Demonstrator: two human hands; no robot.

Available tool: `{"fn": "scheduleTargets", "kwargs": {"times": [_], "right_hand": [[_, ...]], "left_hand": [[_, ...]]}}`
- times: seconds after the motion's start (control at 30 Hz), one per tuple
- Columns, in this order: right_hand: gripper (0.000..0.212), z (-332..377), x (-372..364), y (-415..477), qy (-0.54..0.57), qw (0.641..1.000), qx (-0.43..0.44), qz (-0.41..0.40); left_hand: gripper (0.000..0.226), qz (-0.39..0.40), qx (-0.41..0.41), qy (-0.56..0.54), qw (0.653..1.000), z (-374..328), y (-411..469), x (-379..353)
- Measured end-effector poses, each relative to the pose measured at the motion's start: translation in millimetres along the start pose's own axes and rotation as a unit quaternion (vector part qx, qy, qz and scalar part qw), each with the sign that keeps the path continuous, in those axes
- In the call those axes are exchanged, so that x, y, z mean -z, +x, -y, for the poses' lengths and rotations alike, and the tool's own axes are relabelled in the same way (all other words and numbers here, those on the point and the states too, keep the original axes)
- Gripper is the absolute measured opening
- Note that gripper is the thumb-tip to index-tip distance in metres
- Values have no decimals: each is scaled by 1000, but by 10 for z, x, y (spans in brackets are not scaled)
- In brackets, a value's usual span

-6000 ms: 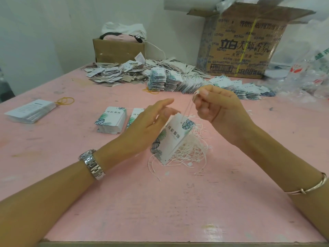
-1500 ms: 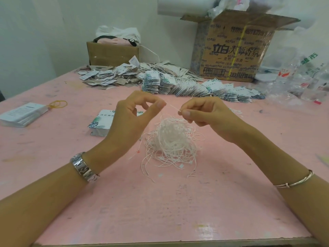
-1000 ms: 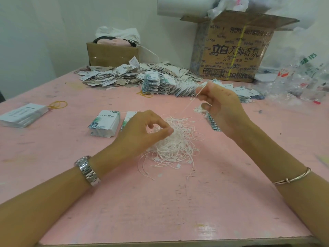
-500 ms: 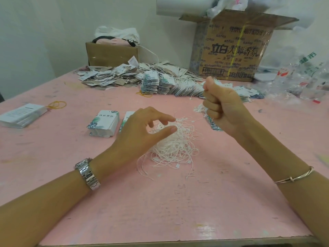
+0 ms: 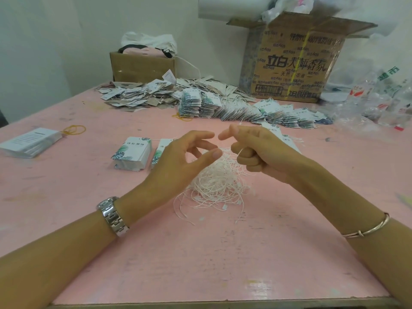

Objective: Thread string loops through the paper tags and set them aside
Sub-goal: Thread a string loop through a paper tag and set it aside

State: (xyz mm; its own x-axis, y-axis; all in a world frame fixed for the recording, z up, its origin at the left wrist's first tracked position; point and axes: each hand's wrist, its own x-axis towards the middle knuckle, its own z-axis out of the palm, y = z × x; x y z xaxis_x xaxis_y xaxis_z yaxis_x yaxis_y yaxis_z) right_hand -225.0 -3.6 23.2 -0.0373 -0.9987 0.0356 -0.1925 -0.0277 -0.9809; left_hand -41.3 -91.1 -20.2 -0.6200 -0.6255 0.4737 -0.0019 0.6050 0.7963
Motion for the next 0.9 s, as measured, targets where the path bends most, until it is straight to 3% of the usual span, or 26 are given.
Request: {"fn": "scheduleTargets", "kwargs": {"times": [0.17,0.33,0.57,0.67,0.8,0.9], "right_hand": [[17,21,2,2,36,999,8,5],[10,18,13,9,38,999,29,5],[22,14,31,14,14,999,50,-16],[19,11,25,16,9,998,55,-9],[17,9,31,12,-3,998,58,-2],[11,10,48,10,-25,997,75,-8]], "left_hand": [[32,53,-13,-35,998,-16,-13,-11],[10,81,-12,-27,996,-29,-20,-14],[18,52,17,-33,998,-49,-11,-12],[32,64,21,-27,997,-39,-23,-18],[17,59,-8,-33,998,-34,-24,-18],[21,37,-17,-32,999,-47,-13,2]]}}
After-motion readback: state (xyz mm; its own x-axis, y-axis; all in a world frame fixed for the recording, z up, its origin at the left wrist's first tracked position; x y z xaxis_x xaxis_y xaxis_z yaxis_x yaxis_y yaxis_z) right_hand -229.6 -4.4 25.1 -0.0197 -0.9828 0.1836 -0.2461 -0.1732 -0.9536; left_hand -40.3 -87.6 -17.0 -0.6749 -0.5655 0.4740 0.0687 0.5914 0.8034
